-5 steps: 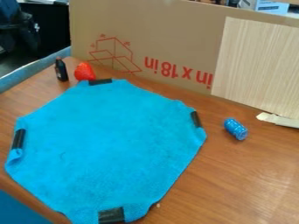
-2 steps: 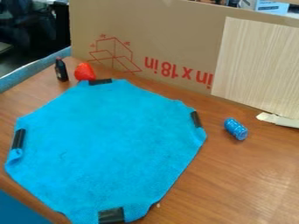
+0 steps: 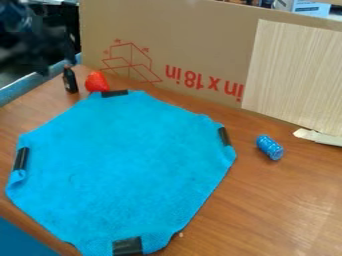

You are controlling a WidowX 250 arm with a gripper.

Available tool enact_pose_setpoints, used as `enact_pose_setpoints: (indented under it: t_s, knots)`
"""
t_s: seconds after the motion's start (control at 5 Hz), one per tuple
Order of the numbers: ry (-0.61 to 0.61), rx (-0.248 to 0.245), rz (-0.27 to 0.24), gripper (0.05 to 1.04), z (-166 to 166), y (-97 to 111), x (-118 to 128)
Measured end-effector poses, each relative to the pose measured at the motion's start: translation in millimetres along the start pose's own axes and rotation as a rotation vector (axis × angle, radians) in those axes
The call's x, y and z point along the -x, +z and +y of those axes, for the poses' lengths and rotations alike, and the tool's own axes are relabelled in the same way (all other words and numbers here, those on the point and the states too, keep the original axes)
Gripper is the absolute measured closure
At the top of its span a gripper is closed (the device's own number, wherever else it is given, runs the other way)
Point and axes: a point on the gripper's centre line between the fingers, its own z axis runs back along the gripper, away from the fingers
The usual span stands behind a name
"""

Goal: Put the black object on the bottom left edge of the cloth

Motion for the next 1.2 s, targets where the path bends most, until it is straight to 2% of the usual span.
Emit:
enact_pose_setpoints:
  t_s: [0.2,0.4,1.2]
  knots:
    - [0.041,-0.019,-0.044,0.084,5.3,-5.7,0.4]
    - [0.058,-0.042,-0.045,0.084,8.0,-5.9,0.4]
    - [0.117,-0.059,-0.069,0.084,-5.2,-1.8,-16.4]
